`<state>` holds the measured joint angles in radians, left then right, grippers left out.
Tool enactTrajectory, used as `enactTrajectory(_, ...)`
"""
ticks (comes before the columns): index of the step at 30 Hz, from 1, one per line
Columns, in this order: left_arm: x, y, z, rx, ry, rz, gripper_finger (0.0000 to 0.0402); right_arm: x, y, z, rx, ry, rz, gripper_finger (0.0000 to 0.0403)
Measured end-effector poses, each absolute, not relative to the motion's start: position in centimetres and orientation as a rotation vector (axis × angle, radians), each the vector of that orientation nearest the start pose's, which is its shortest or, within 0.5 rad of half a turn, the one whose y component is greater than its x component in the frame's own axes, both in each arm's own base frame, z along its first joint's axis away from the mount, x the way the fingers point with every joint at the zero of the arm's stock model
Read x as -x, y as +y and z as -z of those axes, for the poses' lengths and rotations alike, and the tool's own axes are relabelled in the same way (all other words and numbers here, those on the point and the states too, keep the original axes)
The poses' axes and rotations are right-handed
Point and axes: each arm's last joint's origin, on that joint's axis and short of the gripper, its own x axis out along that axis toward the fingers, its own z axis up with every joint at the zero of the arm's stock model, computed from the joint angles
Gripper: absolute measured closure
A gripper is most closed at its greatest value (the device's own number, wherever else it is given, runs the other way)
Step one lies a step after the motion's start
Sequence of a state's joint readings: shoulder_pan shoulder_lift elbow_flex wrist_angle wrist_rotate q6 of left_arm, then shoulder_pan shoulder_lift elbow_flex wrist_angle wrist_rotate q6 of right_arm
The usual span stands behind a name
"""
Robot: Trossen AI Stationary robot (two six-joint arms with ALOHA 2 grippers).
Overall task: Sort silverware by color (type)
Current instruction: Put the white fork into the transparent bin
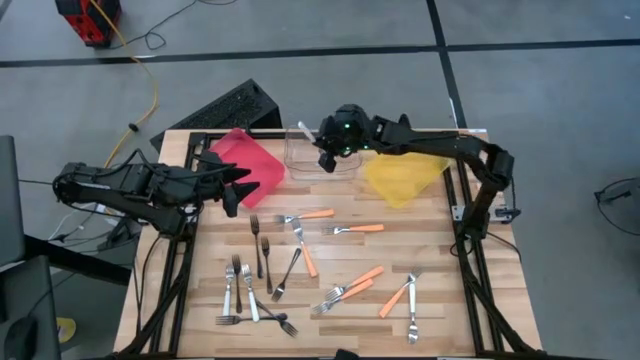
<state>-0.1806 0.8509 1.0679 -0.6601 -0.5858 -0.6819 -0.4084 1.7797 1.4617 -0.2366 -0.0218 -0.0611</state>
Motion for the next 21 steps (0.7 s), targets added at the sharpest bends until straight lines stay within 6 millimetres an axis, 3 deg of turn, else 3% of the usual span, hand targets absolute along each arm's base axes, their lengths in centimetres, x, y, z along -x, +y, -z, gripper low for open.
enactTrajectory(7,-15.5,-1.2,-37.4,0.495,0.261,-0.522,0.0155,-37.9,-16.5,-27.3,-0.064,0.638,0.367,0.0347)
enactTrajectory(16,-15.5,-1.1,-37.4,0.489,0.249,-0.550,0.0155,-37.5,-16.8,-26.7,-0.003,0.711,0.353,0.0347)
enactTrajectory(21,-15.5,-1.1,-37.4,0.499,0.247,-0.550,0.0155,-38.4,-16.6,-24.3,-0.013,0.786,0.330,0.0347)
